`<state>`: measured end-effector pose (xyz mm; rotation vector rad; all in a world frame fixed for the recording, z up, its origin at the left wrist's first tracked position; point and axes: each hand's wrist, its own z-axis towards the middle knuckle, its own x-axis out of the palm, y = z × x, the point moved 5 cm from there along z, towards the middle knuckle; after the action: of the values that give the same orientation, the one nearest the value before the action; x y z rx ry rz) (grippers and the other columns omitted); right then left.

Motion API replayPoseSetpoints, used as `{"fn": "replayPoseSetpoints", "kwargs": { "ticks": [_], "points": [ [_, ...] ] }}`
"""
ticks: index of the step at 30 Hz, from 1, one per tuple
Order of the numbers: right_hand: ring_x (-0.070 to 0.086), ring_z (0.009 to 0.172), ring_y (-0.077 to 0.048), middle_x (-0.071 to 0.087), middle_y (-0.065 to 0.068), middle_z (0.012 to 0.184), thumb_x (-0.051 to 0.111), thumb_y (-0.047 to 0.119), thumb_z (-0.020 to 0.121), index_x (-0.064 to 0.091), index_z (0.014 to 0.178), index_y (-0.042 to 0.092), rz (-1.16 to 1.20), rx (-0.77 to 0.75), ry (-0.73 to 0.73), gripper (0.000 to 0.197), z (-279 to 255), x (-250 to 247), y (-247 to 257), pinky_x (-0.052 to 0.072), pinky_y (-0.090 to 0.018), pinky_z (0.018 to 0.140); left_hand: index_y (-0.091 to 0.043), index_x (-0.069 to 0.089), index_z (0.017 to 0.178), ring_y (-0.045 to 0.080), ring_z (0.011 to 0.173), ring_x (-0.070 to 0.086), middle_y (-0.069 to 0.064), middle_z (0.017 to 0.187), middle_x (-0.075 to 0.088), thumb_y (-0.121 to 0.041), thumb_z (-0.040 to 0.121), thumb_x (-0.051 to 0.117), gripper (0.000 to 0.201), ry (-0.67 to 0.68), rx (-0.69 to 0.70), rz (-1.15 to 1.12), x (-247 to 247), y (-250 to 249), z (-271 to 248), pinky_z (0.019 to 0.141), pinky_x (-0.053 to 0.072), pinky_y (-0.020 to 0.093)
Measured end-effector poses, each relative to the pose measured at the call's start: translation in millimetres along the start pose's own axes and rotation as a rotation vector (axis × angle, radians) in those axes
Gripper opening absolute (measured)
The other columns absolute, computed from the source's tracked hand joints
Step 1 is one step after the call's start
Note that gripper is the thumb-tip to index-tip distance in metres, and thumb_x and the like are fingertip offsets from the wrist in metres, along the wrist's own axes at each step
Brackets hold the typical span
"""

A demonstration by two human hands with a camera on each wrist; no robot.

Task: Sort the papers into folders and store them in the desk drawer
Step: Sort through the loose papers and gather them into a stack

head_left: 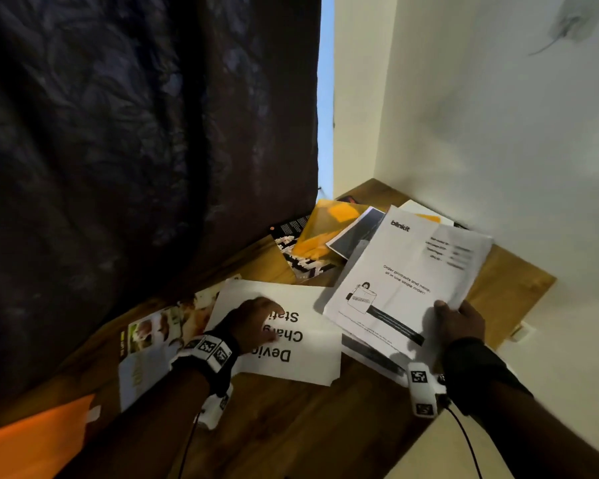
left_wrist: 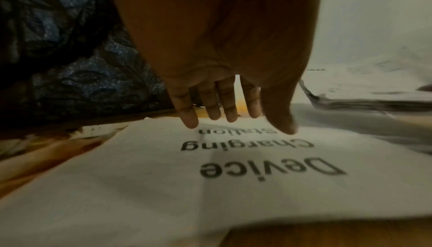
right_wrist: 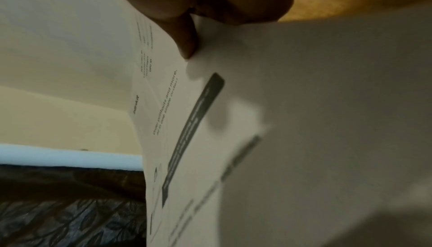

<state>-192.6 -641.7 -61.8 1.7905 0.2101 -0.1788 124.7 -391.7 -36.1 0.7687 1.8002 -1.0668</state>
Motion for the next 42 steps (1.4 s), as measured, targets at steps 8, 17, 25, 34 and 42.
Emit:
{"fn": "replayPoseSetpoints", "kwargs": {
  "ticks": [8,17,25,34,42],
  "points": [
    [0.061,0.098,-0.036,0.067,-0.023,0.105,0.065,0.010,0.087,0.064,0.112,-0.005,0.012,0.060,-0.016,0.029,-31,-1,-16,0.046,-0.039,0.087,-0.031,0.045,0.128,0.014,0.134,0.035,-0.010,0.142,0.040,-0.063,0.074,0.067,0.066,0.091,0.219,0.199,34,-28,-34,0.110,0.034,0.047],
    [0.059,0.084,-0.030,0.066,-0.022,0.094,0.065,0.008,0.088,0.063,0.104,-0.009,0.036,0.045,-0.075,0.023,-64,-19,-24,0.047,-0.041,0.083,-0.026,0.045,0.126,0.024,0.130,0.036,0.000,0.139,0.038,-0.048,0.093,0.047,0.040,0.136,0.324,0.504,40,-34,-26,0.102,0.040,0.045],
    [0.061,0.088,-0.030,0.068,-0.024,0.104,0.065,0.013,0.086,0.065,0.106,-0.001,0.009,0.048,-0.167,0.025,-62,-45,-32,0.049,-0.042,0.085,-0.018,0.056,0.120,0.020,0.118,0.053,0.002,0.132,0.051,-0.029,0.101,0.046,0.024,-0.108,0.215,0.159,5,-33,-6,0.098,0.045,0.035],
    [0.056,0.085,-0.027,0.063,-0.019,0.091,0.064,0.014,0.088,0.063,0.099,-0.003,-0.038,0.015,-0.112,0.020,-44,-39,-33,0.044,-0.036,0.079,-0.023,0.052,0.091,0.020,0.095,0.059,0.003,0.102,0.061,-0.029,0.097,0.052,0.009,-0.296,0.027,-0.314,-43,-71,36,0.083,0.052,0.037],
    [0.064,0.087,-0.028,0.070,-0.010,0.094,0.063,0.013,0.089,0.064,0.095,0.015,-0.020,-0.026,0.173,0.007,-47,26,-18,0.051,-0.037,0.081,-0.013,0.058,0.105,0.032,0.104,0.056,0.013,0.110,0.059,-0.050,0.096,0.026,0.050,-0.108,0.133,-0.221,6,-173,68,0.089,0.043,0.038]
  ]
}}
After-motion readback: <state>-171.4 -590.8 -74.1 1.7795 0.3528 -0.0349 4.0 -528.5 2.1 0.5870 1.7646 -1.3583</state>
